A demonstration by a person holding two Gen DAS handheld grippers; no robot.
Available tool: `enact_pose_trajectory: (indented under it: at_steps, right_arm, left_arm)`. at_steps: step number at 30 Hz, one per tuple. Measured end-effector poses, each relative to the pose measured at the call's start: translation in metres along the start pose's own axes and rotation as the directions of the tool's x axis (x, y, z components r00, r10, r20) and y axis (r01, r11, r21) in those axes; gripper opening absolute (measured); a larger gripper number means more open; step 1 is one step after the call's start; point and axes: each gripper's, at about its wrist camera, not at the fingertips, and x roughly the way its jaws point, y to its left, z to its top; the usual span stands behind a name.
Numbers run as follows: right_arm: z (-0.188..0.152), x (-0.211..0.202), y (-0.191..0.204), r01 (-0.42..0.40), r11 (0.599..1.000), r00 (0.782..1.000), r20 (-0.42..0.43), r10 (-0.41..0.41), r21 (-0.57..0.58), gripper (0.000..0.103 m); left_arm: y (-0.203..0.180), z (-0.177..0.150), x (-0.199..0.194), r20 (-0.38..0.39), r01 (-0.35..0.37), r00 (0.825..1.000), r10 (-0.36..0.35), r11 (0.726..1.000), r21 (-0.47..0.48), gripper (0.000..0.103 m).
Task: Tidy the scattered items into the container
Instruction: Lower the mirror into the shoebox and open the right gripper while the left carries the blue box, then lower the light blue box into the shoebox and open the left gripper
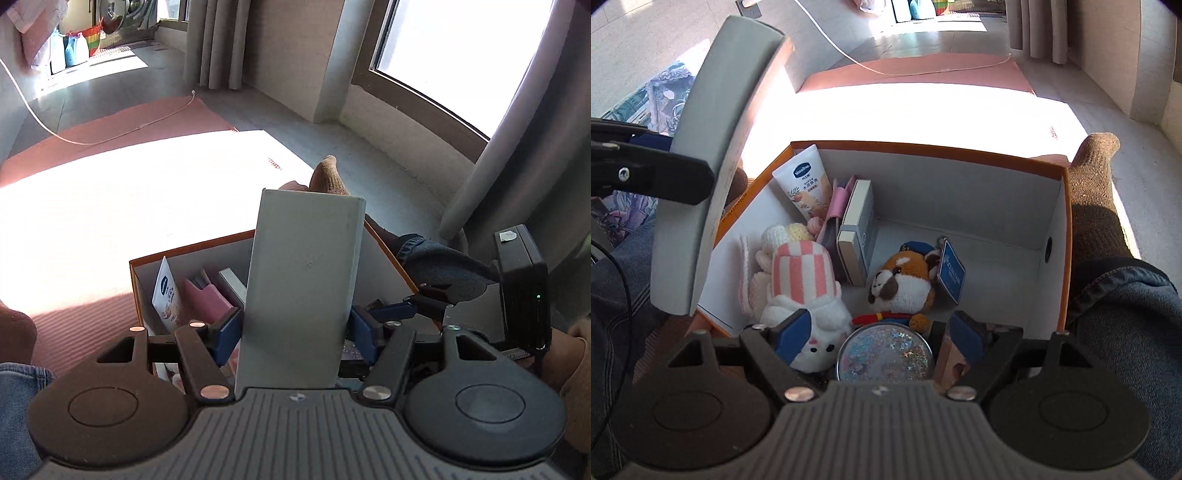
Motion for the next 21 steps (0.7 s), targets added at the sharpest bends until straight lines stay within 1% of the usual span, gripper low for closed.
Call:
enact_pose_trajectory:
  at_steps: [1,3,6,8,11,15,17,19,21]
  right_arm:
    - [-0.002,-0.005,0.001,0.031,0.999,0.999,0.027,-0.030,-0.026,0.084]
    - [-0.004,-0.011,0.001,0.067,0.996,0.996,0.061,-0.063,-0.052,0.084]
    - [-0.006,-0.011,-0.002,0.058,0.997,0.996,0.070,-0.055,-0.048,0.083]
    - [-0.006,-0.010,0.000,0.057,0.997,0.996,0.071,-0.053,-0.054,0.082]
    - [-0.006,-0.009,0.002,0.066,0.995,0.995,0.083,-0.060,-0.072,0.082]
    - [-0.005,-0.008,-0.002,0.057,0.997,0.995,0.082,-0.052,-0.054,0.082]
    - [-0.005,-0.007,-0.002,0.063,0.996,0.995,0.084,-0.058,-0.057,0.082]
    - [-0.005,-0.007,-0.002,0.078,0.995,0.994,0.085,-0.073,-0.063,0.082]
    - [-0.006,-0.006,-0.002,0.088,0.994,0.993,0.085,-0.083,-0.060,0.082]
  left_arm:
    - [-0.006,0.007,0.006,0.002,-0.020,1.000,0.020,0.999,0.050,0.073]
    - [-0.018,0.019,0.021,-0.002,-0.048,0.999,0.049,0.988,0.144,0.073]
    - [-0.037,0.033,0.051,-0.026,-0.082,0.995,0.093,0.954,0.290,0.073]
    - [-0.046,0.037,0.070,-0.043,-0.106,0.991,0.129,0.930,0.351,0.073]
    - [-0.061,0.038,0.099,-0.047,-0.119,0.986,0.159,0.878,0.464,0.073]
    - [-0.079,0.032,0.128,-0.034,-0.139,0.980,0.196,0.797,0.588,0.073]
    - [-0.085,0.027,0.139,-0.043,-0.120,0.981,0.189,0.767,0.630,0.073]
    - [-0.090,0.020,0.149,-0.067,-0.081,0.983,0.169,0.739,0.669,0.073]
    - [-0.092,0.018,0.160,-0.083,-0.069,0.980,0.179,0.705,0.706,0.073]
